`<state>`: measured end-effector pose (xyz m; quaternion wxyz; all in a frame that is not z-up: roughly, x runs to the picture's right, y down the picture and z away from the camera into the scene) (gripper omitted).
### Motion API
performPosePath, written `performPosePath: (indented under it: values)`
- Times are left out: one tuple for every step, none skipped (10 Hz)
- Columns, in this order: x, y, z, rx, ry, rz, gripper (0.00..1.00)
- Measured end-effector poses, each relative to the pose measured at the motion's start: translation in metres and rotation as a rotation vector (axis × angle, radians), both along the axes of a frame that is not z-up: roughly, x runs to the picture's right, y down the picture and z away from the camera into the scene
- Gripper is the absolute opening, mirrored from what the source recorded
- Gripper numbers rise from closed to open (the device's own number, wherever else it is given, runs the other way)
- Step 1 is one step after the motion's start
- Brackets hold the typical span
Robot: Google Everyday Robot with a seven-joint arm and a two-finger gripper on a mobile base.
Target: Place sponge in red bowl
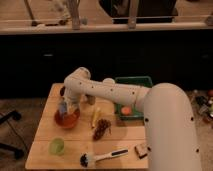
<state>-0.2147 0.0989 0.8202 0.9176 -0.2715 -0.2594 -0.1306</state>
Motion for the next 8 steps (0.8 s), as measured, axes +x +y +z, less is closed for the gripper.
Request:
performPosePath:
  values:
    - [-0.005, 0.002, -0.002, -0.016, -0.039, -0.019, 0.04]
    - [-0.009, 0.003, -0.003, -0.032, -0.079, -0.039, 0.04]
    - [-0.014, 0.005, -0.002, -0.054, -0.123, -0.06, 0.04]
    - [-0.019, 0.007, -0.002, -0.067, -0.151, -0.077, 0.04]
    - [-0.027, 0.009, -0.002, -0.083, -0.186, -0.096, 0.04]
    - [-0.036, 0.012, 0.001, -0.106, -0.234, -0.107, 0.04]
    - [-0.041, 0.014, 0.004, -0.125, -0.267, -0.109, 0.04]
    - [-0.043, 0.016, 0.006, -0.14, -0.291, -0.112, 0.04]
